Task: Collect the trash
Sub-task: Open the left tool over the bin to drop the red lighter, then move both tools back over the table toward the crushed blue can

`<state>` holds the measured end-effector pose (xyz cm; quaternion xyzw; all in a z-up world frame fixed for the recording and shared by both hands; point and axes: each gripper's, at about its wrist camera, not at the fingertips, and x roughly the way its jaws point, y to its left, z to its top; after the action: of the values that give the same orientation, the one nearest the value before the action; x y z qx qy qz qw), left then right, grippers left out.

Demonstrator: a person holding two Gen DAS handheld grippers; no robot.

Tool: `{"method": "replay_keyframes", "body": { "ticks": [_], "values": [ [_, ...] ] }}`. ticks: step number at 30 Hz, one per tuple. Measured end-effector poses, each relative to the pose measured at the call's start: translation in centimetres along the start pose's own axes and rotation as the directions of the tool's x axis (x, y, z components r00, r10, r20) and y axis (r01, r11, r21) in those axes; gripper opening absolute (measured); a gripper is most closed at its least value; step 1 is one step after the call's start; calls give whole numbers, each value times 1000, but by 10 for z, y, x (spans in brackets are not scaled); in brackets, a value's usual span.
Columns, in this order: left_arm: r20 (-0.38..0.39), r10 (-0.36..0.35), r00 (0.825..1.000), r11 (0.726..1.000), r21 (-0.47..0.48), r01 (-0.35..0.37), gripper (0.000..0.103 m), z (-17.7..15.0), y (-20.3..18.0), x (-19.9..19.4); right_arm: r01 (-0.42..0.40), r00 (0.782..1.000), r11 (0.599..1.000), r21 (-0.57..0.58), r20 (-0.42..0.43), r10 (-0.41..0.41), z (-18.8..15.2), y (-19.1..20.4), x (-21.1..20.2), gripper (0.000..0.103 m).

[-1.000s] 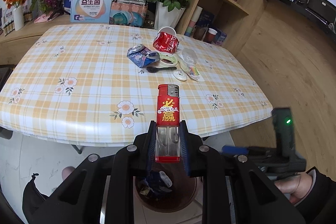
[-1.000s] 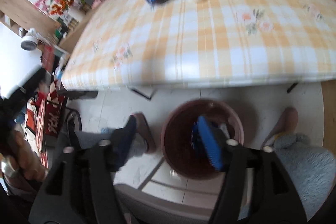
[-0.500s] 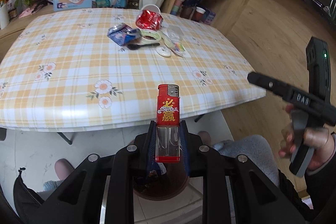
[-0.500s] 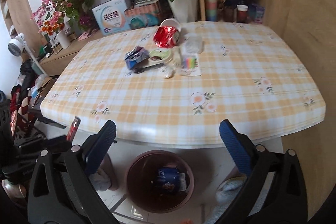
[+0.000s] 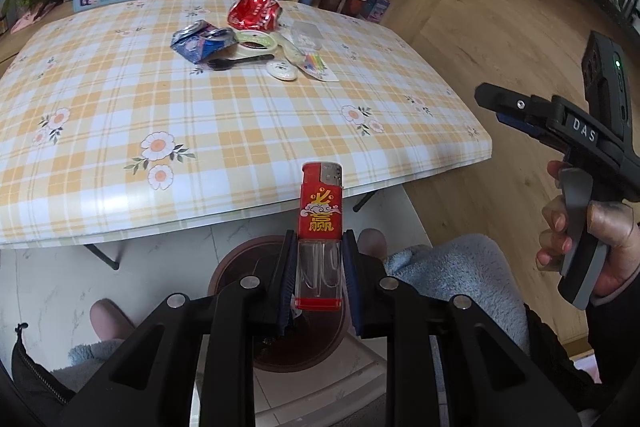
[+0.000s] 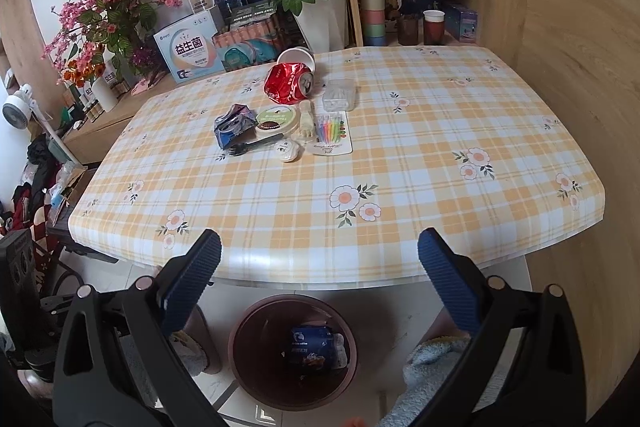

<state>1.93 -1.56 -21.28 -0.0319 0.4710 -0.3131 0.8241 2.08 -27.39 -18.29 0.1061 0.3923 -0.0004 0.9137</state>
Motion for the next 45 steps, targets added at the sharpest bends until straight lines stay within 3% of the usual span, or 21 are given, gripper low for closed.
{"method": "replay_keyframes", "body": {
  "ticks": [2, 7, 16, 23, 28, 31, 34, 39, 45],
  "values": [
    [20, 12, 1000, 1000, 10, -12, 47, 2, 0, -3, -15, 1000, 1000, 8, -6, 15, 0, 2, -1, 97],
    [89, 80, 993, 997, -6, -80, 67, 10, 8, -16, -17, 1000, 1000, -15, -11, 17, 1, 12, 0, 97],
    [210, 191, 959, 980, -94, -175, 83, 25, 42, -47, -24, 1000, 999, -28, -12, 24, 3, 18, 4, 97],
    [220, 232, 948, 969, -137, -205, 84, 46, 67, -50, -13, 1000, 998, -61, -20, 11, 7, 18, 17, 97],
    [216, 263, 940, 965, -78, -252, 84, 70, 70, -37, -9, 1000, 998, -54, -12, 8, 15, 9, 32, 97],
    [194, 224, 955, 974, -60, -216, 83, 86, 72, -24, -30, 999, 999, -13, 14, 30, 21, -1, 41, 97],
    [175, 189, 966, 982, -56, -182, 82, 108, 75, -7, -44, 999, 999, 18, -17, 44, 31, -11, 57, 97],
    [128, 217, 968, 975, 17, -221, 79, 148, 79, 38, 4, 998, 1000, -12, -57, -5, 44, -18, 88, 97],
    [45, 231, 972, 971, 54, -233, 65, 190, 98, 104, 8, 993, 1000, 7, -118, -8, 61, -34, 125, 97]
  ]
}}
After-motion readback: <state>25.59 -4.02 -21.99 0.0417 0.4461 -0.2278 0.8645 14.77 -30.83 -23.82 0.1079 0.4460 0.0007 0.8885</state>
